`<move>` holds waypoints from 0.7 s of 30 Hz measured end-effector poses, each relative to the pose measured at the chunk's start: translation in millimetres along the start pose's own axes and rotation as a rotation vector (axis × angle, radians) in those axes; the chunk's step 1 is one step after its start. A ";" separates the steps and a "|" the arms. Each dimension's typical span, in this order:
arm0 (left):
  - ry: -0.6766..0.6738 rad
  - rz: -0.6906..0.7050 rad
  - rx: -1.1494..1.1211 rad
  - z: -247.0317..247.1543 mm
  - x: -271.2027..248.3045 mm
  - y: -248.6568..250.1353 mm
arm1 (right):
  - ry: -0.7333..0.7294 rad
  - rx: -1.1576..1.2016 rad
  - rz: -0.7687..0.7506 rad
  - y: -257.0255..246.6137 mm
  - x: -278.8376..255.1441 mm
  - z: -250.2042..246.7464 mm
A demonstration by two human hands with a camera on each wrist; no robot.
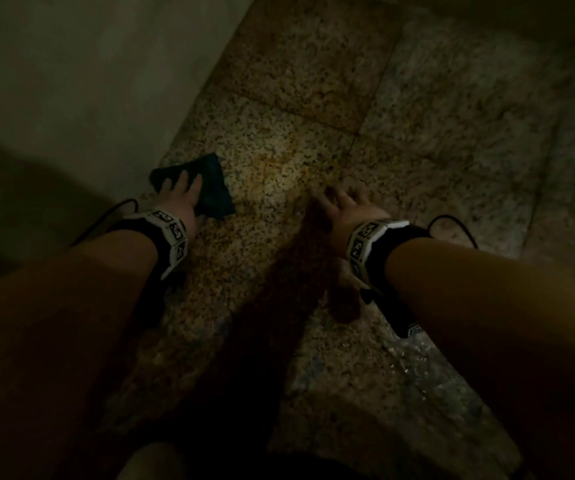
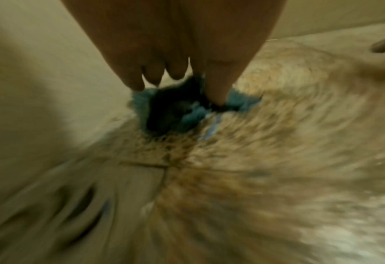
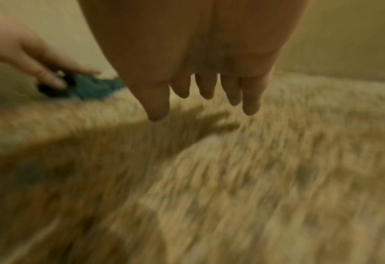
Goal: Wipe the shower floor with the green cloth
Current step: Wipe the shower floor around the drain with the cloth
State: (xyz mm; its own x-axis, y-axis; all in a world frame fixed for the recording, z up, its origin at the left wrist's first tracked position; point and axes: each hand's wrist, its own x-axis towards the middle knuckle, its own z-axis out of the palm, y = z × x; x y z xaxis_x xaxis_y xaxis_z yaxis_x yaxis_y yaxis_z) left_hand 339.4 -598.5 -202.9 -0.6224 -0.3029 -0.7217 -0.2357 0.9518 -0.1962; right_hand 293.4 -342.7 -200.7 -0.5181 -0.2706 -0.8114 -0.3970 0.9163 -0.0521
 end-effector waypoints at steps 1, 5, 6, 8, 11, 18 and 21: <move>0.038 0.041 -0.005 3.9 9.0 -3.9 | -0.006 0.020 0.020 -4.7 4.5 8.2; 0.045 0.147 -0.025 10.9 31.1 -16.5 | 0.008 0.134 0.105 -28.2 11.6 22.5; 0.047 0.164 -0.026 12.3 35.1 -18.2 | 0.012 0.160 0.125 -30.7 12.9 21.4; 0.064 0.199 -0.015 15.7 39.7 -20.1 | 0.007 0.174 0.156 -32.4 14.1 19.4; 0.080 0.241 -0.025 20.8 40.0 -23.3 | 0.014 0.163 0.184 -34.0 16.2 23.6; 0.081 0.335 -0.011 72.1 4.3 -57.7 | 0.032 0.216 0.241 -48.9 12.9 27.1; 0.086 0.342 -0.041 93.3 -11.5 -68.2 | 0.039 0.217 0.249 -55.1 12.3 30.8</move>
State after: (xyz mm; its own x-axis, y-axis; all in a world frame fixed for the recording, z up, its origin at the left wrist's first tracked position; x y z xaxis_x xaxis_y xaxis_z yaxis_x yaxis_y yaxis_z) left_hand 432.2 -655.5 -243.1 -0.7304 0.0288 -0.6824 -0.0314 0.9966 0.0757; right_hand 332.2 -387.4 -225.7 -0.6096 -0.0375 -0.7918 -0.0859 0.9961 0.0190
